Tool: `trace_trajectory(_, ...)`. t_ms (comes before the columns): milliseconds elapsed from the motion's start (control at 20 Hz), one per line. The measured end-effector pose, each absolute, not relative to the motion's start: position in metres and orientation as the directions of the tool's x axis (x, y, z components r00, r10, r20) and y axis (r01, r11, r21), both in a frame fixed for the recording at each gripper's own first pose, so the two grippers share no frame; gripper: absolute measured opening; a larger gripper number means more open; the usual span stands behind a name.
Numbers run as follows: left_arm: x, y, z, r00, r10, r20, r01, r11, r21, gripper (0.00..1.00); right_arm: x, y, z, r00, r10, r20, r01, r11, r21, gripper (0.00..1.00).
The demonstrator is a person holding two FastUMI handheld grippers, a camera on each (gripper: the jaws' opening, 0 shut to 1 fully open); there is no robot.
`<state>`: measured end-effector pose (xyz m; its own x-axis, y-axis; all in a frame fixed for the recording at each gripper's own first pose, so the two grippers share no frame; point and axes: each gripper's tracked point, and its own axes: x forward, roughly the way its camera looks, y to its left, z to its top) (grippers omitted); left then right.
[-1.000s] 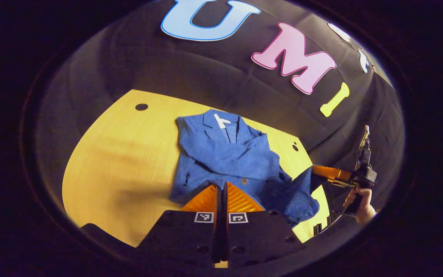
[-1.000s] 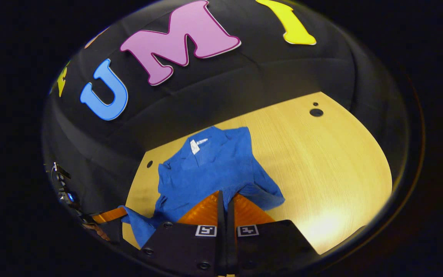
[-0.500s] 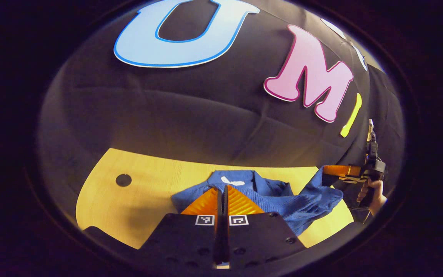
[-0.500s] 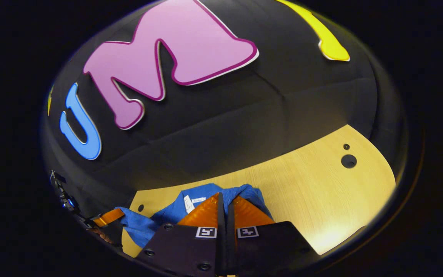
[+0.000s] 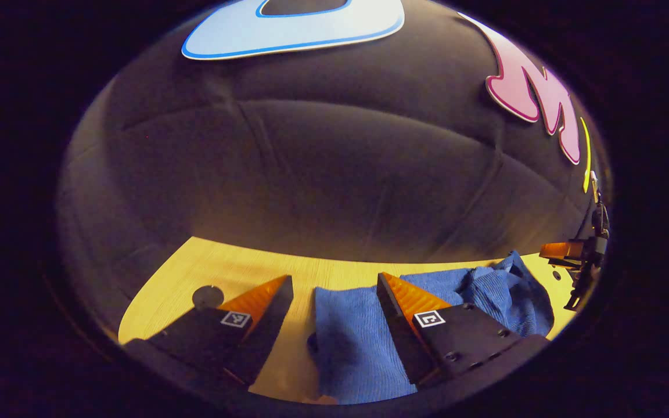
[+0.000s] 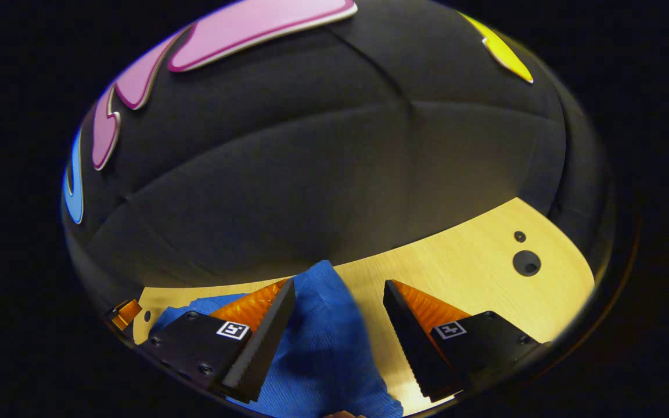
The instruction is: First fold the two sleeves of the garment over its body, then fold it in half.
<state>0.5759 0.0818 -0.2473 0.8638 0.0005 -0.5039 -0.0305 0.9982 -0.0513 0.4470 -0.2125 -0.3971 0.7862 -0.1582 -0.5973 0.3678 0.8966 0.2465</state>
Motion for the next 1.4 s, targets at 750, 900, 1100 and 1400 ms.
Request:
trace_trajectory(750, 0.201, 0.015, 0.022, 0.952, -0.161, 0.259, 0.172, 0.985, -0.021, 0.81, 0.175, -0.109, -0.13, 0.977, -0.167, -0.133, 0.197, 0.947, 0.255, 0.96)
trace_trajectory(900, 0.126, 0.023, 0.03, 0.958, -0.161, 0.236, 0.177, 0.983, -0.047, 0.81, 0.11, -0.076, -0.103, 0.979, -0.159, -0.125, 0.182, 0.962, 0.204, 0.96)
trace_trajectory(1100, 0.086, 0.02, 0.03, 0.976, -0.139, 0.167, 0.152, 0.986, -0.062, 0.81, 0.045, -0.039, -0.076, 0.985, -0.158, -0.072, 0.167, 0.974, 0.151, 1.0)
trace_trajectory(1400, 0.077, 0.023, 0.031, 0.981, -0.134, 0.143, 0.139, 0.99, -0.028, 0.83, 0.007, -0.013, -0.043, 0.984, -0.17, 0.048, 0.165, 0.981, 0.102, 0.96)
